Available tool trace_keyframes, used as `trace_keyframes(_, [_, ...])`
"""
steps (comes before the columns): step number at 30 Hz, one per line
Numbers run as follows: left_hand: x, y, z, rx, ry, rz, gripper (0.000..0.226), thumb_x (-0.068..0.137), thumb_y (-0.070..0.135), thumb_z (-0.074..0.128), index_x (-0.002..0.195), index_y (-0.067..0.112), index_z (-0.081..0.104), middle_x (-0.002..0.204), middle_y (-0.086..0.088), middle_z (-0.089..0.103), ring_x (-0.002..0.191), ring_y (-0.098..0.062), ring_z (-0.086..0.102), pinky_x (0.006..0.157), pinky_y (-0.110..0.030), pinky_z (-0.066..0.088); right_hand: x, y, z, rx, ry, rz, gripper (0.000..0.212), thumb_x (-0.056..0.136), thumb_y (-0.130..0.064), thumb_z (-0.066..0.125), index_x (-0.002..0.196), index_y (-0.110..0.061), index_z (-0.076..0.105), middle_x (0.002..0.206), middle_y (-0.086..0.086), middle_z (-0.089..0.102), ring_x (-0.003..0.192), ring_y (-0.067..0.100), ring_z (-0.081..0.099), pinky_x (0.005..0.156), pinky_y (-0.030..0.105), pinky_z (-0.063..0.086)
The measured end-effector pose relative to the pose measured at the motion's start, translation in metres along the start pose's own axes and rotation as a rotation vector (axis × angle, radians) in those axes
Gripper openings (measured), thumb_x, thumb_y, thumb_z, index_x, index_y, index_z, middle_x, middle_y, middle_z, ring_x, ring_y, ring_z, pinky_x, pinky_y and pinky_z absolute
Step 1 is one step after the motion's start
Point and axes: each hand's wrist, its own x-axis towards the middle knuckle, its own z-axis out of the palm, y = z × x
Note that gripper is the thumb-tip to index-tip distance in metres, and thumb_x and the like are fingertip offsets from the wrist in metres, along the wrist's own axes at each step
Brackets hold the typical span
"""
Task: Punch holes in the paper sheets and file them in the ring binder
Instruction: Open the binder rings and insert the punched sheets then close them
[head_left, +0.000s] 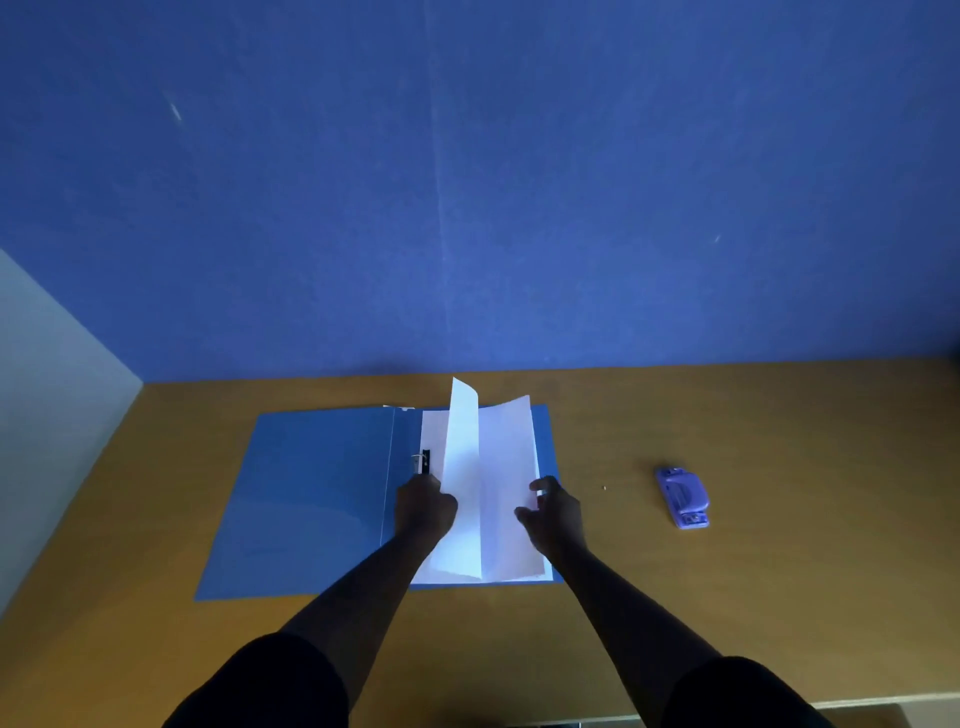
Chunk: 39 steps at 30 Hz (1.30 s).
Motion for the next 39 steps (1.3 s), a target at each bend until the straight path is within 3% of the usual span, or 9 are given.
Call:
trace_keyframes(7, [0.007,-0.03,-0.032,0.033,0.131,-0.028,0.027,0.069,-0.004,0.05,0.053,0.01,0.032,0.052,-0.002,0.035,0.048,-0.015,0.036,0.043,-0.024,0.023,0.012,0.001,0.003,0.033,0.043,0.103,0.028,0.076,-0.009,0.068,0.102,-0.012,0.06,0.089,0.005,0.071,0.085,0.023,0.066,0.066,0.021,0.039])
trace_keyframes(10, [0.009,-0.038,-0.037,0.027,0.169,-0.028,0.015,0.072,-0.004,0.051,0.067,0.007,0.045,0.064,-0.001,0.047,0.062,-0.02,0.049,0.048,-0.023,0.031,0.015,0.0,0.0,-0.007,-0.001,0.116,0.008,0.076,-0.01,0.057,0.076,-0.017,0.06,0.078,-0.002,0.062,0.08,0.024,0.058,0.065,0.022,0.036])
trace_keyframes(12, [0.007,-0.044,-0.039,-0.05,0.205,-0.037,0.021,0.076,-0.004,0.053,0.093,0.008,0.051,0.081,-0.002,0.055,0.076,-0.022,0.054,0.056,-0.023,0.039,0.015,-0.002,0.0,-0.011,-0.069,0.1,0.015,0.079,-0.016,0.055,0.064,-0.02,0.05,0.07,-0.009,0.052,0.078,0.021,0.053,0.062,0.024,0.035])
trace_keyframes(18, [0.007,-0.046,-0.036,-0.065,0.102,0.09,0.029,0.074,-0.006,0.048,0.085,0.015,0.065,0.094,-0.001,0.065,0.072,-0.012,0.055,0.05,-0.015,0.037,0.01,-0.01,0.003,0.338,-0.257,0.052,0.035,0.074,-0.051,0.061,0.089,-0.02,0.062,0.089,0.0,0.067,0.092,0.021,0.065,0.083,0.04,0.052])
trace_keyframes(24, [0.016,-0.028,-0.021,-0.076,-0.027,0.103,0.024,0.087,0.007,0.055,0.095,0.012,0.077,0.095,0.004,0.07,0.09,-0.016,0.065,0.073,-0.018,0.048,-0.005,-0.037,0.013,0.289,-0.343,-0.137,0.032,0.091,-0.044,0.062,0.098,-0.013,0.066,0.116,-0.004,0.063,0.104,0.013,0.059,0.083,0.021,0.039])
trace_keyframes(26, [0.017,-0.024,-0.016,-0.058,-0.027,0.139,0.026,0.094,0.026,0.056,0.097,0.008,0.074,0.091,-0.003,0.072,0.088,-0.02,0.066,0.081,-0.024,0.05,-0.007,-0.042,0.019,0.237,-0.35,-0.202,0.024,0.091,-0.041,0.063,0.096,-0.017,0.066,0.129,-0.004,0.058,0.115,0.016,0.058,0.089,0.021,0.04])
trace_keyframes(30, [0.012,-0.013,-0.009,-0.119,-0.028,0.125,0.053,0.091,0.047,0.057,0.049,0.015,0.055,0.048,0.001,0.052,0.051,-0.011,0.054,0.057,-0.024,0.038,-0.01,-0.046,0.027,0.124,-0.348,-0.342,0.018,0.092,-0.036,0.061,0.104,-0.024,0.068,0.131,-0.006,0.062,0.12,0.009,0.055,0.106,0.027,0.043])
trace_keyframes(34, [0.014,-0.014,-0.004,-0.022,0.001,0.169,0.043,0.085,0.024,0.064,0.049,0.013,0.043,0.047,0.0,0.038,0.043,-0.009,0.04,0.05,-0.022,0.033,-0.006,-0.039,0.026,0.002,-0.31,-0.339,0.023,0.093,-0.026,0.061,0.114,-0.021,0.067,0.132,-0.004,0.062,0.123,0.01,0.055,0.102,0.018,0.037])
trace_keyframes(39, [0.011,-0.018,-0.001,0.01,0.048,0.245,0.044,0.079,0.01,0.058,0.052,0.014,0.024,0.051,0.001,0.022,0.045,-0.011,0.023,0.047,-0.027,0.017,0.014,-0.008,0.016,-0.181,-0.098,-0.005,0.038,0.086,-0.014,0.051,0.123,-0.015,0.056,0.126,0.008,0.06,0.116,0.025,0.057,0.094,0.03,0.047])
